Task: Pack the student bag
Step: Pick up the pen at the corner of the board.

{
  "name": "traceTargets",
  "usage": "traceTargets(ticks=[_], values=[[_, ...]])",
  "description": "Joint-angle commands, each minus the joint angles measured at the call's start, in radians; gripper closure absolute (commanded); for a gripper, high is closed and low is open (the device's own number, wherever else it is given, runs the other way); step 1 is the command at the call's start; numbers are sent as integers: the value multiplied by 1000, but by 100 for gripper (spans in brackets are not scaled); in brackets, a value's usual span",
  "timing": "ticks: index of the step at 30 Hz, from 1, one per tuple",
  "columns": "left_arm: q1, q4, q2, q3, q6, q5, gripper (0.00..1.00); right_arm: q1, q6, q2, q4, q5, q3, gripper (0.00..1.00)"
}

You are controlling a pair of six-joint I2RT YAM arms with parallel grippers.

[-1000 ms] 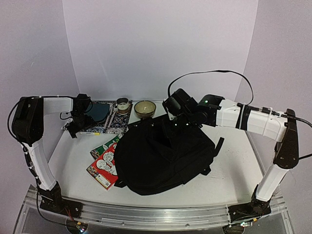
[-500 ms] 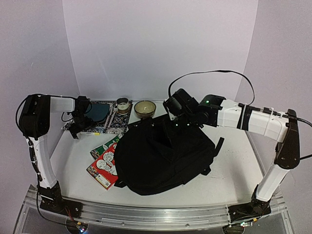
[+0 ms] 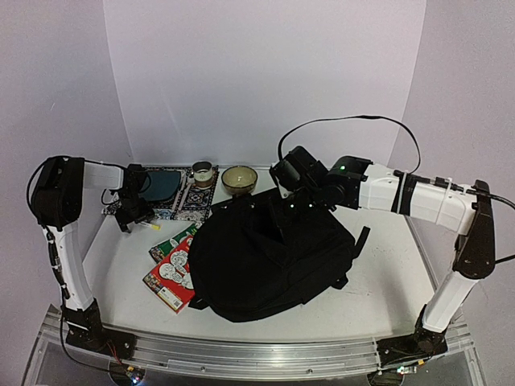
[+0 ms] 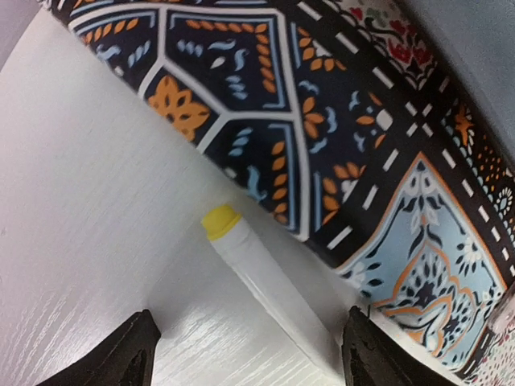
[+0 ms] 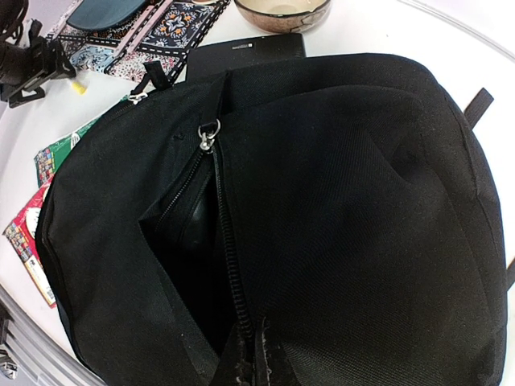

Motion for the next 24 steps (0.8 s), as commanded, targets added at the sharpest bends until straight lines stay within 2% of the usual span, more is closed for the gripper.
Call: traceTargets(ticks=[1,5,9,24], values=[[6,-49,-77,-111,47,-1,30,5,-8,-59,3,31,0,100],[5,-48,-136,-187,84,-1,43,6,-6,-64,3,32,-7,100],[6,-49,-154,-225,128,-20,52,6,-4,-61,3,31,-5,100],[73,-51,21,-76,230,71,64,6,5,-54,5,-1,5,100]])
